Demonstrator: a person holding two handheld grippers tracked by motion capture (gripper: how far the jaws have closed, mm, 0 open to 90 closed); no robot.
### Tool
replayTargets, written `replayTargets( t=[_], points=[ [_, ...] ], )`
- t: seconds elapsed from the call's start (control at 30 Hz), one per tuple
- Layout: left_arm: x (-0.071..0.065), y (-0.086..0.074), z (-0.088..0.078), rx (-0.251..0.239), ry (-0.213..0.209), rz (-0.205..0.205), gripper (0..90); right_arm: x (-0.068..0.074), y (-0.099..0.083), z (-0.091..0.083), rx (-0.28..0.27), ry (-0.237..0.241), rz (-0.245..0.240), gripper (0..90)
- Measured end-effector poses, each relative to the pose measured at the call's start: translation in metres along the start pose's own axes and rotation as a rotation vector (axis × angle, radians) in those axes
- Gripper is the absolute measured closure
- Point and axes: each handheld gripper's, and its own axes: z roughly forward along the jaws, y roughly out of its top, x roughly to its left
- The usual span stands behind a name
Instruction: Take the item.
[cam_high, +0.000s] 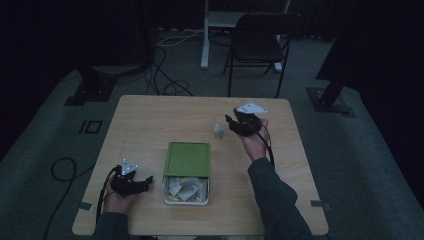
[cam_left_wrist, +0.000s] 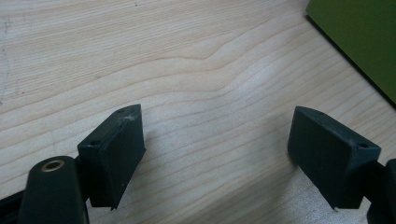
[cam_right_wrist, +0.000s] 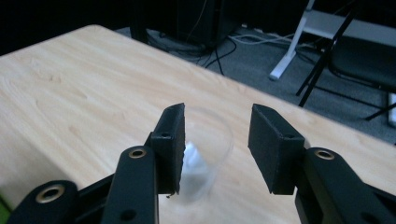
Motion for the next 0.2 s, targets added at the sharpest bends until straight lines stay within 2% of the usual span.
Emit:
replayTargets(
  t=[0.1, 0.2],
  points=[
    [0.0, 0.0, 0.0, 0.0, 0.0, 0.0, 19.5, -0.001, -0.014, -0.001, 0.018, -0.002, 0.004, 55.9],
    [0.0, 0.0, 0.0, 0.0, 0.0, 0.0, 19.5, -0.003, -0.028, -0.004, 0.031, 0.008, 0.029, 56.0]
  ],
)
